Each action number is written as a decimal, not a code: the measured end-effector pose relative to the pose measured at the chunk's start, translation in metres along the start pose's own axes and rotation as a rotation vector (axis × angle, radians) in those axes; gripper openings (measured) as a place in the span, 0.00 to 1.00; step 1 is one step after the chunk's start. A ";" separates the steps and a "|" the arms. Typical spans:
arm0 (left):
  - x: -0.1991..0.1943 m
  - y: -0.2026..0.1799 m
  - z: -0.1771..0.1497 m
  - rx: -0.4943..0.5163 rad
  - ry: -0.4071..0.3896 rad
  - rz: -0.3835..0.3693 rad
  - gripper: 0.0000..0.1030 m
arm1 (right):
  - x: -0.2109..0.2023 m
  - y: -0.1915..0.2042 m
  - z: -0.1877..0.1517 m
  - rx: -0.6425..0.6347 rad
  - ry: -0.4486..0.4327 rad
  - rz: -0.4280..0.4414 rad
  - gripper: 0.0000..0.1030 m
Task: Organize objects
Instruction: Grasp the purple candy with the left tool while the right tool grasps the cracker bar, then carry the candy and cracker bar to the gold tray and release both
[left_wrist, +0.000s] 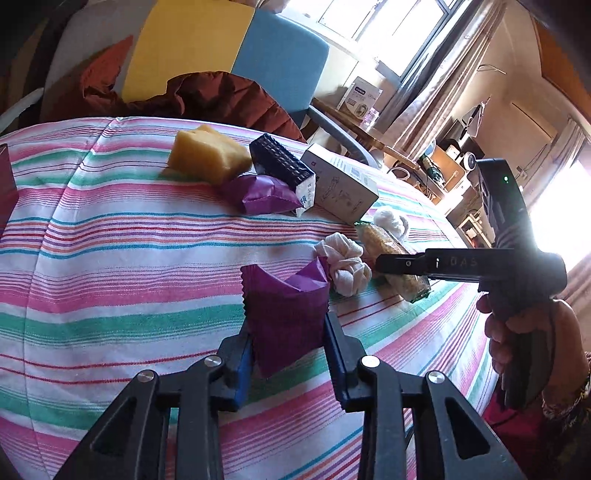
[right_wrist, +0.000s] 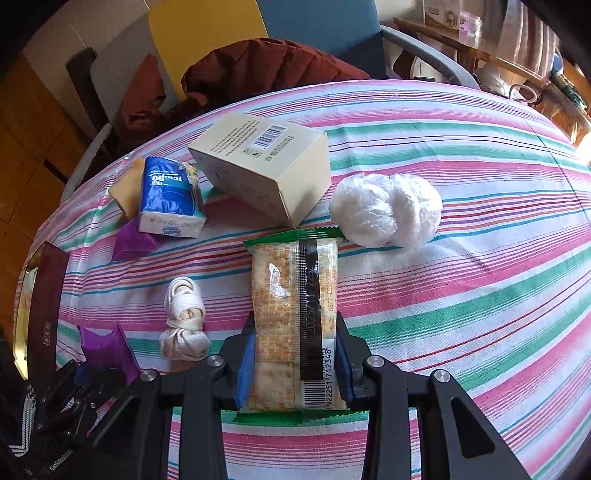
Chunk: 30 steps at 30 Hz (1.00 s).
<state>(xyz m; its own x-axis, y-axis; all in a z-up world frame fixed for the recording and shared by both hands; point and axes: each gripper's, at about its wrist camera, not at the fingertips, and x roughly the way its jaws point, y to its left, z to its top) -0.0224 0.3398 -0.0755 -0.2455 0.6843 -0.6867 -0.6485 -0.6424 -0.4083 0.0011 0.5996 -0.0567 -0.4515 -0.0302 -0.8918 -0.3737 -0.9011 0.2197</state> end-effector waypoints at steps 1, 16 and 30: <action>-0.002 -0.002 -0.003 0.010 -0.002 0.006 0.33 | -0.001 0.002 0.001 -0.005 -0.005 0.003 0.35; -0.065 -0.006 -0.027 0.007 -0.040 -0.023 0.33 | -0.007 0.010 0.001 -0.007 -0.064 0.086 0.35; -0.145 0.041 -0.026 -0.122 -0.166 0.025 0.33 | -0.014 0.027 0.001 -0.064 -0.129 0.105 0.35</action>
<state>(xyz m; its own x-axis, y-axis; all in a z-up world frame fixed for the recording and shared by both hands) 0.0059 0.2050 -0.0081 -0.3825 0.7088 -0.5927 -0.5508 -0.6899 -0.4697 -0.0036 0.5757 -0.0377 -0.5871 -0.0736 -0.8061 -0.2687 -0.9217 0.2798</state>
